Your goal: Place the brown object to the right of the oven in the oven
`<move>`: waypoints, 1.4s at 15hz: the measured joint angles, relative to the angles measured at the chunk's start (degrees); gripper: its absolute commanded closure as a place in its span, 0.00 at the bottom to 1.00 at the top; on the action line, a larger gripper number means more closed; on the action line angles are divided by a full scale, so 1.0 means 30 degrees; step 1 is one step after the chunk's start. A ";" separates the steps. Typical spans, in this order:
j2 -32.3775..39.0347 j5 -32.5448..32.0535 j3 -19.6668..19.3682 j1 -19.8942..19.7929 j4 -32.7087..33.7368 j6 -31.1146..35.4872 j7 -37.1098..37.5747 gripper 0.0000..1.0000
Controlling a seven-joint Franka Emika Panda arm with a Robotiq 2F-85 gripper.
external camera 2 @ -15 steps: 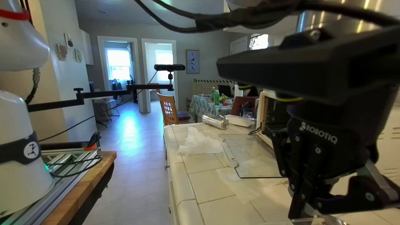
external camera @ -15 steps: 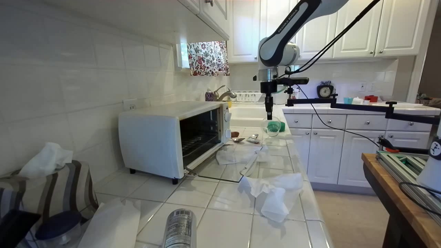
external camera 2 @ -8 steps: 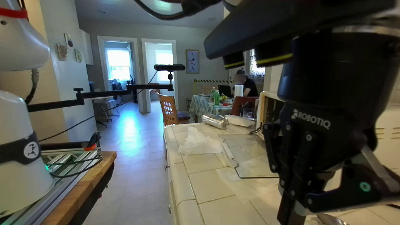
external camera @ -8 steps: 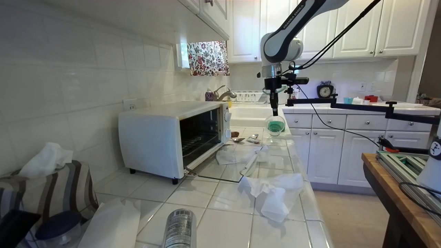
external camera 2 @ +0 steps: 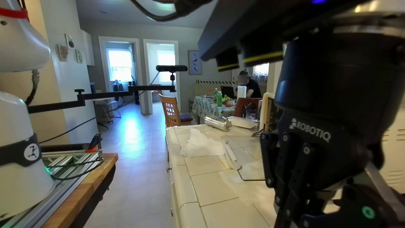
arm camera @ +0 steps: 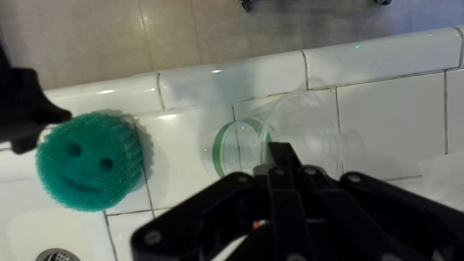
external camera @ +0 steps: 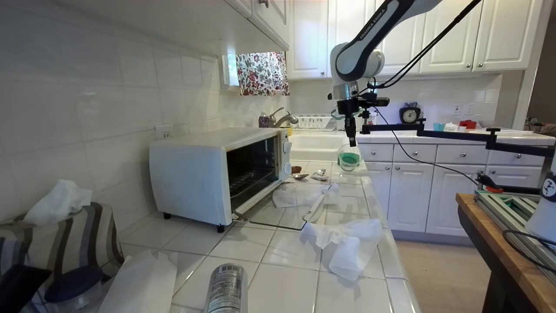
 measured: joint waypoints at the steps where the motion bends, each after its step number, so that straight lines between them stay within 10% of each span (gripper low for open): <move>1: -0.0020 -0.0033 -0.0111 -0.0021 -0.0001 0.0001 0.0003 1.00; 12: -0.0298 -0.0051 -0.0328 -0.0220 -0.0059 0.1414 0.0003 1.00; 14: -0.0297 -0.0050 -0.0328 -0.0220 -0.0118 0.1535 0.0003 0.74; 21: -0.0303 -0.0050 -0.0295 -0.0220 -0.0126 0.1692 0.0002 0.35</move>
